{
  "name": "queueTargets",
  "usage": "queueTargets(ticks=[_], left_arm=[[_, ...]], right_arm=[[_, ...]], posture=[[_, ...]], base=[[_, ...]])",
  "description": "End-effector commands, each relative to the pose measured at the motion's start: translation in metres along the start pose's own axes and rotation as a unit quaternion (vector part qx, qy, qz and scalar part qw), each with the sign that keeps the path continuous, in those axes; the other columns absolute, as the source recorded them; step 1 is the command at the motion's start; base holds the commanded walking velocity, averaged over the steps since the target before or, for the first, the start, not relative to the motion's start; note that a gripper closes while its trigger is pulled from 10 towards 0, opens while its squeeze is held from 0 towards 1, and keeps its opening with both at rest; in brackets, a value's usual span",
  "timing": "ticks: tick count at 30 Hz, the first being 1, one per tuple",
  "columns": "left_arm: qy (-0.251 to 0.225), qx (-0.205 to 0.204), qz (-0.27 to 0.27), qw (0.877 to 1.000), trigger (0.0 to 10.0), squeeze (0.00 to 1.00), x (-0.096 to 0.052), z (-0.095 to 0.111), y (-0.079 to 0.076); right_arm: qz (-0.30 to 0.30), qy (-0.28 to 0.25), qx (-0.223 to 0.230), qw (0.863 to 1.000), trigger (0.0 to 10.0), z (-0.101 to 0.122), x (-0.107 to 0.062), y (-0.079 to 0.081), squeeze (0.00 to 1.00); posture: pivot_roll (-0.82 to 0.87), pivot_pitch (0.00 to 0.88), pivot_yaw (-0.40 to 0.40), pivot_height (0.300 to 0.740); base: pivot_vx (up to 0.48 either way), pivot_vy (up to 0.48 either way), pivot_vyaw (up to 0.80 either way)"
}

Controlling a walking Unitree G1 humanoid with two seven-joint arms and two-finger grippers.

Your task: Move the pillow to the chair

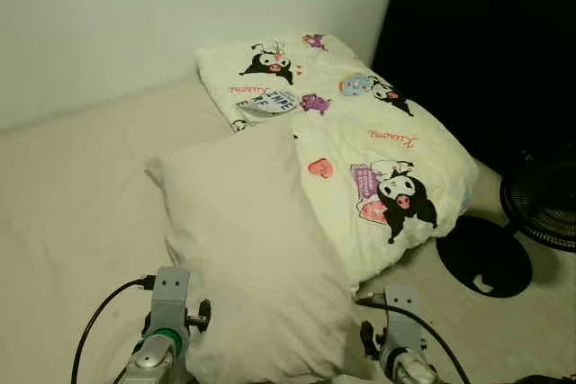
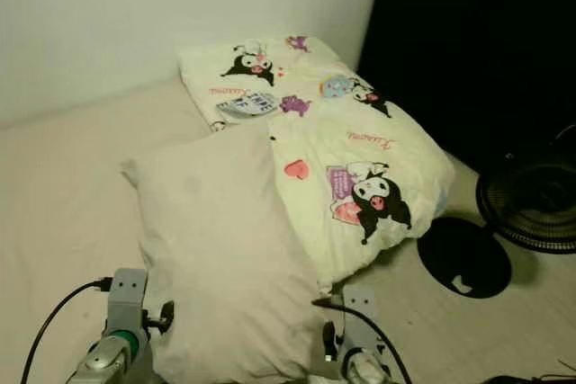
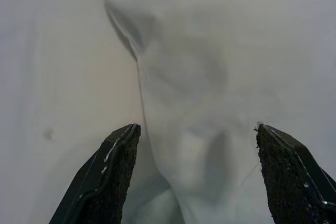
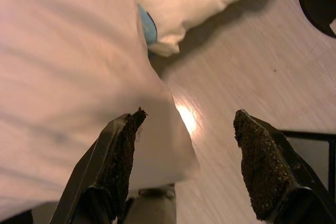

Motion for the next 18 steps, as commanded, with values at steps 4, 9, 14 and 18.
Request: queueTargets(ticks=[4, 9, 14, 18], left_arm=[[-0.011, 0.024, -0.024, 0.999, 10.0, 0.00, 0.001, 0.004, -0.019], [-0.021, 0.004, -0.018, 1.000, 10.0, 0.00, 0.001, 0.007, -0.018], [-0.003, -0.042, 0.029, 0.999, 10.0, 0.00, -0.005, -0.008, -0.001], [0.003, -0.057, 0.043, 0.997, 10.0, 0.00, -0.007, -0.013, 0.001]], right_arm=[[-0.007, -0.001, 0.020, 1.000, 10.0, -0.006, -0.003, -0.005, 0.00], [-0.006, -0.006, 0.028, 1.000, 10.0, -0.005, -0.003, 0.000, 0.00], [0.013, 0.005, -0.003, 1.000, 10.0, -0.010, -0.004, 0.010, 0.00], [0.011, 0.002, 0.000, 1.000, 10.0, -0.009, -0.004, 0.008, 0.00]], posture=[[0.08, 0.000, 0.084, 0.740], [0.10, 0.000, 0.074, 0.740], [0.09, 0.000, 0.093, 0.740], [0.09, 0.000, 0.052, 0.740]], base=[[0.000, 0.000, 0.00], [0.000, 0.000, 0.00], [0.000, 0.000, 0.00], [0.000, 0.000, 0.00]])
Point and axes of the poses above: a point about 5 cm out from each wrist's last joint towards the gripper, its own x axis pointing out of the wrist towards the gripper, its own z axis along the axis of the wrist's last joint, y = z × x, the point moved 3 cm from there along x, pointing out of the wrist towards the gripper, and after that the axes turned 1 degree about -x, right-handed, at the moved point
